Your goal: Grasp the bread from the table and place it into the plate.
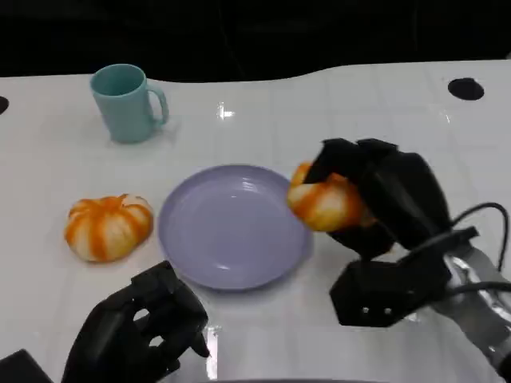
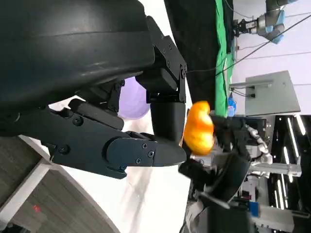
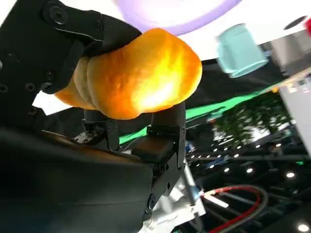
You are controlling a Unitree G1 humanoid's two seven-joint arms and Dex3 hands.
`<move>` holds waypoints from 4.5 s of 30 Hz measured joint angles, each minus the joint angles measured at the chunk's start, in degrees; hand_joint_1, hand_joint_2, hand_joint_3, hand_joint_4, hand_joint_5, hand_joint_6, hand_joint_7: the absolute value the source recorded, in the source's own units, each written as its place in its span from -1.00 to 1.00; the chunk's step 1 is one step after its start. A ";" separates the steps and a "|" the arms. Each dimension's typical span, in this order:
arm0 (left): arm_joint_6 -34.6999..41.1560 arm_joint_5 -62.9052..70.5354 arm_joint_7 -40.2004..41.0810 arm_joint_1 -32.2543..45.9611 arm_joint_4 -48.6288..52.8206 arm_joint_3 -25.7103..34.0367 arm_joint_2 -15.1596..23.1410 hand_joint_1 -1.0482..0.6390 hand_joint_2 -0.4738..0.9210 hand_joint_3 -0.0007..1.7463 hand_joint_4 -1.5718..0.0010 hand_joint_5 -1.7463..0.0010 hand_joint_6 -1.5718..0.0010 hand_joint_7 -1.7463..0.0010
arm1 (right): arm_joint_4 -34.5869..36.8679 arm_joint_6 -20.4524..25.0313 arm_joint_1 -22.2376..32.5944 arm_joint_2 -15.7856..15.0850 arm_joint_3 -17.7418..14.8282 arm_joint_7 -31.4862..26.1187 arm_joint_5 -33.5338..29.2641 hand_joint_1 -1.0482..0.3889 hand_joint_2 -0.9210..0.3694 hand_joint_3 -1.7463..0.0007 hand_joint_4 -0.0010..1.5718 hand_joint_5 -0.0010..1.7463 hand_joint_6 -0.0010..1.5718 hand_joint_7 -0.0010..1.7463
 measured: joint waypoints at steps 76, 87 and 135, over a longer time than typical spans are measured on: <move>0.43 0.80 0.99 -0.08 -1.44 -1.05 0.03 -0.40 1.00 -0.62 0.17 -1.00 0.26 -0.74 | -24.14 0.94 17.36 -5.18 -4.79 33.72 14.72 0.03 -0.97 0.93 -0.26 0.40 -0.26 -0.10; 1.20 0.73 1.00 -0.16 -1.44 -0.79 0.04 -0.40 1.00 -0.63 0.17 -1.00 0.26 -0.74 | -26.81 -3.66 24.17 -5.76 -8.15 29.43 15.58 0.15 -0.23 -0.08 0.00 0.82 -0.05 0.41; 1.11 0.23 0.86 -1.05 0.06 0.40 0.12 -0.41 1.00 -0.64 0.18 -1.00 0.27 -0.73 | -27.40 -9.56 33.97 -7.50 -12.25 20.03 8.94 0.23 0.08 -0.30 0.09 0.74 0.04 0.35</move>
